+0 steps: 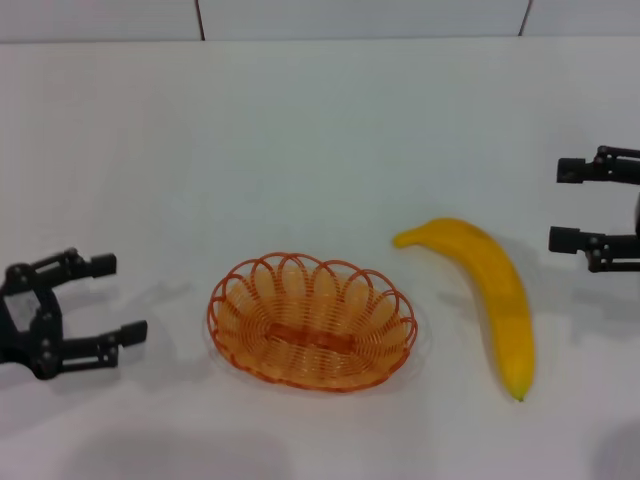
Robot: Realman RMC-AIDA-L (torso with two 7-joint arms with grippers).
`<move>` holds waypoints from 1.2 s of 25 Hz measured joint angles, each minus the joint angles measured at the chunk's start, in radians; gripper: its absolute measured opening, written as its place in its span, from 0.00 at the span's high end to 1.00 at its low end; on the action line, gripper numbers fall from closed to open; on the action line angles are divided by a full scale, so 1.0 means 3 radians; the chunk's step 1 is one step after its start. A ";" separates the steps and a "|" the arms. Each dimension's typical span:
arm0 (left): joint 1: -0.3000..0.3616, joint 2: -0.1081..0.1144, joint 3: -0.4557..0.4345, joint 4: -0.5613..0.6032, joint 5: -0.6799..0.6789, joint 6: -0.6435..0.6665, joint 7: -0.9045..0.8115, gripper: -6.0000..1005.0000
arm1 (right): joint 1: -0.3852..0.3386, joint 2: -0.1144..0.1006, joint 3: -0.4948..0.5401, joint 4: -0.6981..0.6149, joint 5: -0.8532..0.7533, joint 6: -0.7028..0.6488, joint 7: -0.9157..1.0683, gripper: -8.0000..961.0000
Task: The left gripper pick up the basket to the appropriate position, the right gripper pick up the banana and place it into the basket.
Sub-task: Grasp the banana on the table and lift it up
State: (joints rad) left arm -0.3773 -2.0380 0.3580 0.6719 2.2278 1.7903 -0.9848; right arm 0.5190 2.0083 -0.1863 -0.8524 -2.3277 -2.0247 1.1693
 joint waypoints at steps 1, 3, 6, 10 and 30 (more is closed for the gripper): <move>-0.0007 0.0000 -0.0039 0.0000 -0.0005 0.0002 0.0000 0.17 | 0.0001 0.0046 -0.0044 -0.0200 -0.0005 -0.0014 0.0102 0.17; -0.0025 0.0000 -0.0082 0.0000 -0.0011 0.0004 0.0000 0.15 | 0.0000 0.0095 -0.0210 -0.0496 -0.0008 -0.0020 0.0330 0.17; -0.0046 -0.0002 -0.0096 0.0000 -0.0016 0.0007 0.0001 0.11 | 0.0036 0.0069 -0.0562 -0.0641 -0.0011 0.0005 0.0713 0.18; -0.0055 -0.0002 -0.0101 0.0000 -0.0052 0.0003 0.0008 0.10 | 0.0192 0.0047 -0.1140 -0.0860 -0.0052 0.0106 0.1246 0.18; -0.0129 -0.0002 -0.0104 -0.0087 -0.0045 -0.0001 0.0045 0.10 | 0.0404 0.0068 -0.2158 -0.0254 -0.0165 0.1333 0.1649 0.18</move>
State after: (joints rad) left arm -0.4161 -2.0385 0.3267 0.6458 2.2143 1.7901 -0.9715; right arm 0.6403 2.0287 -0.8336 -0.9287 -2.3771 -1.6246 1.6639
